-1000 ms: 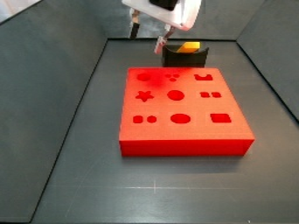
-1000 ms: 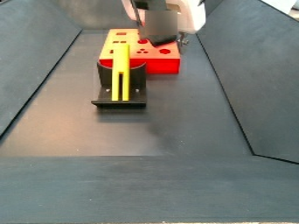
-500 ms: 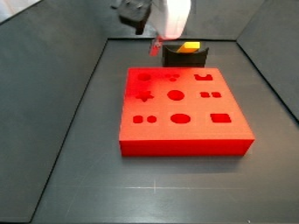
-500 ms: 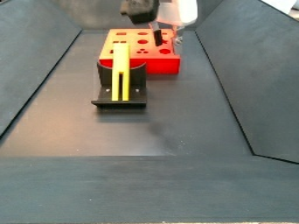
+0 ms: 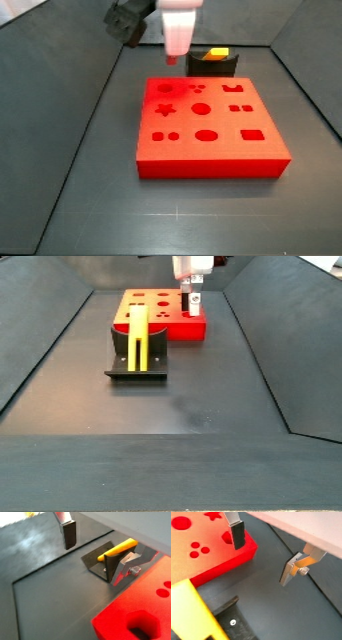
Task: Pick up the square-circle object. Move up. Rotate the square-circle object. Place the square-circle object on the fixture. Regrasp the square-circle object. Move to above the board. Insert the square-circle object.
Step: Regrasp the square-circle object.
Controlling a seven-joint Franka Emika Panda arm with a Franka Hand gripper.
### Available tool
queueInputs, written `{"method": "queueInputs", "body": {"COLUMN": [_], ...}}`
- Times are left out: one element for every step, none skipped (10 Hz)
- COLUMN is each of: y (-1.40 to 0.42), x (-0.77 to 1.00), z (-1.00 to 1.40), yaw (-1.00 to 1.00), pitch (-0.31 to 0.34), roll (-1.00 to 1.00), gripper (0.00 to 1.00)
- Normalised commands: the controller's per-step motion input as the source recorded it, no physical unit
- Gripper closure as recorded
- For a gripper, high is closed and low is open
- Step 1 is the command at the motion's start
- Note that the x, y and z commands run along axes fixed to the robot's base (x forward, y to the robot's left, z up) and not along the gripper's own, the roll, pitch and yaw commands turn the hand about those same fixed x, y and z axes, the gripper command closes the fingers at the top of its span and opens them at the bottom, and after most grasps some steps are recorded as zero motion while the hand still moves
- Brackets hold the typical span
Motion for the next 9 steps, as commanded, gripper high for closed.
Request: {"method": "queueInputs", "body": {"y": [0.00, 0.00, 0.00, 0.00, 0.00, 0.00, -0.01, -0.01, -0.02], "x": [-0.04, -0.03, -0.03, 1.00, 1.00, 1.00, 1.00, 1.00, 1.00], "z": [-0.01, 0.00, 0.01, 0.01, 0.00, -0.02, -0.01, -0.01, -0.01], "yaw": [-0.54, -0.42, -0.26, -0.12, -0.06, -0.02, 0.00, 0.03, 0.04], "pitch": [0.024, 0.074, 0.137, 0.156, 0.179, 0.203, 0.199, 0.189, 0.183], "roll": [0.31, 0.24, 0.14, 0.11, 0.10, 0.10, 0.09, 0.07, 0.06], "gripper": [0.00, 0.00, 0.00, 0.00, 0.00, 0.00, 0.00, 0.00, 0.00]}}
